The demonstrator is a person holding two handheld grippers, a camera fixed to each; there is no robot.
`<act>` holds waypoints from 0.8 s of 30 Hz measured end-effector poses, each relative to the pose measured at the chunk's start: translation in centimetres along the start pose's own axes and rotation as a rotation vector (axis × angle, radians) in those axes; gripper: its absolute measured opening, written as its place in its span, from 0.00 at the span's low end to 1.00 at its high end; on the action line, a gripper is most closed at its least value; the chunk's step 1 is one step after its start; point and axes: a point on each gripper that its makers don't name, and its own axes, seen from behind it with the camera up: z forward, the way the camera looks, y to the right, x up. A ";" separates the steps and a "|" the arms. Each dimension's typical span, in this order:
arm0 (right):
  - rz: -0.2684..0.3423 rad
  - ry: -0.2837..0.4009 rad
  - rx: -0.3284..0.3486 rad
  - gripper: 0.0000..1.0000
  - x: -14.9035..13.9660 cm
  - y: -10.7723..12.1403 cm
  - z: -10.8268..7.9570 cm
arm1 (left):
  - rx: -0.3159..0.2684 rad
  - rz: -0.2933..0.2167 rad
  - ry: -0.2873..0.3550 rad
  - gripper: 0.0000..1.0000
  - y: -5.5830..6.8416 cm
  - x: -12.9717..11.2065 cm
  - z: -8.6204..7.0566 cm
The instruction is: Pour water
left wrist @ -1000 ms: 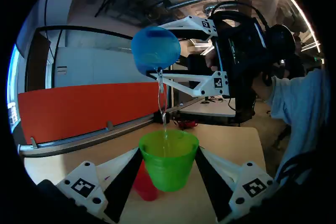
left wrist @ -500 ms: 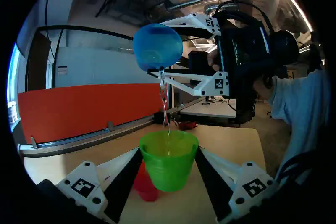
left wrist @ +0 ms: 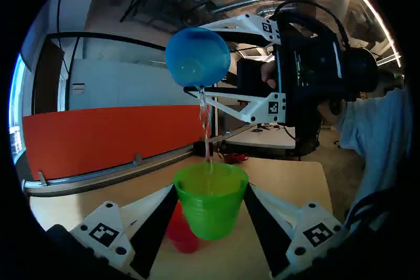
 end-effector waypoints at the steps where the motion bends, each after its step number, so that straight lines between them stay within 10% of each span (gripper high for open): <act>1: -0.007 0.001 -0.002 0.90 0.1 0.0 0.0 | 0.000 0.000 0.001 0.85 0.0 0.0 0.0; 24: -0.037 0.022 -0.014 0.90 1.3 -0.2 -0.3 | 0.005 -0.003 0.010 0.86 -0.3 0.4 0.3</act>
